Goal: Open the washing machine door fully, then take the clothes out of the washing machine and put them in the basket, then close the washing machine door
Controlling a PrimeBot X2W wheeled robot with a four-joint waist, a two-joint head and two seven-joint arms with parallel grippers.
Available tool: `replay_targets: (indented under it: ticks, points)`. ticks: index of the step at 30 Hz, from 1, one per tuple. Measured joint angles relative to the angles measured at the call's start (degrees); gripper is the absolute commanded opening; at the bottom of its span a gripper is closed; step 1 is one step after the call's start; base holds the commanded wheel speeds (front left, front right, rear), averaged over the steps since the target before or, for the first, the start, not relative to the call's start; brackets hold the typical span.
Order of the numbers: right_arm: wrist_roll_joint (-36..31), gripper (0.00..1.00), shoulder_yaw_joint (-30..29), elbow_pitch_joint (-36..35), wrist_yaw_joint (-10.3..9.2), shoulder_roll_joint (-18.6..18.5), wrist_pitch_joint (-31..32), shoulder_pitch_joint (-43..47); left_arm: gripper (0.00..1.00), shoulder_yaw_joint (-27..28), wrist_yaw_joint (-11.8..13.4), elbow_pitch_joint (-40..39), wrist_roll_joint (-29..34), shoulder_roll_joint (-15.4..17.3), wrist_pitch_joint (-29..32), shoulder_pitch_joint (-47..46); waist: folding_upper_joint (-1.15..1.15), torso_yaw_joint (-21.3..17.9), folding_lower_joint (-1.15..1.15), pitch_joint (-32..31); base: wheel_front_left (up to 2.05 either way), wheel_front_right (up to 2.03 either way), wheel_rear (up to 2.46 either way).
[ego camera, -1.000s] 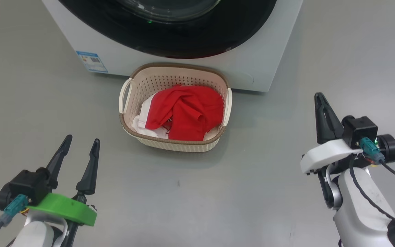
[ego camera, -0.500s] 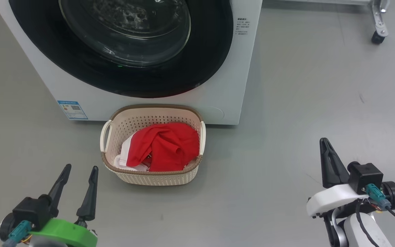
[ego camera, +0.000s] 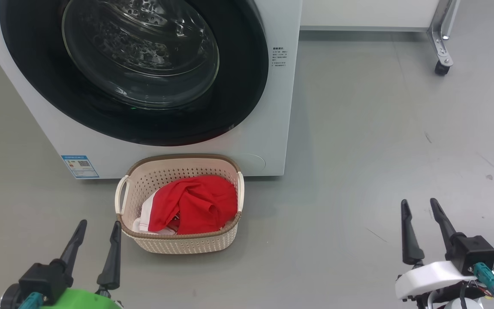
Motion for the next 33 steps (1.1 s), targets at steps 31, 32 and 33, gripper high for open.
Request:
replay_targets:
  ticks: [31, 32, 33]
  points:
    - [-0.2, 1.0, 0.0, -4.8, 0.1, 0.6, 0.0, 5.2, 1.0, -0.1, 0.0, -1.0, 2.0, -1.4, 0.0, 1.5, 0.0, 0.5, 0.0, 0.2, 0.0, 0.0, 0.0]
    - [-0.2, 1.0, 0.0, -4.8, 0.13, 0.6, 0.0, 5.2, 1.0, -0.1, 0.0, -0.9, 2.0, -1.4, 0.0, 1.6, 0.0, 0.6, 0.0, 0.2, 0.0, 0.0, 0.0]
    - [-0.2, 1.0, 0.0, -5.0, 0.15, 0.7, 0.0, 5.2, 1.0, 0.0, 0.0, -0.9, 2.0, -1.4, 0.0, 1.6, 0.0, 0.6, 0.0, 0.2, 0.0, 0.0, 0.0]
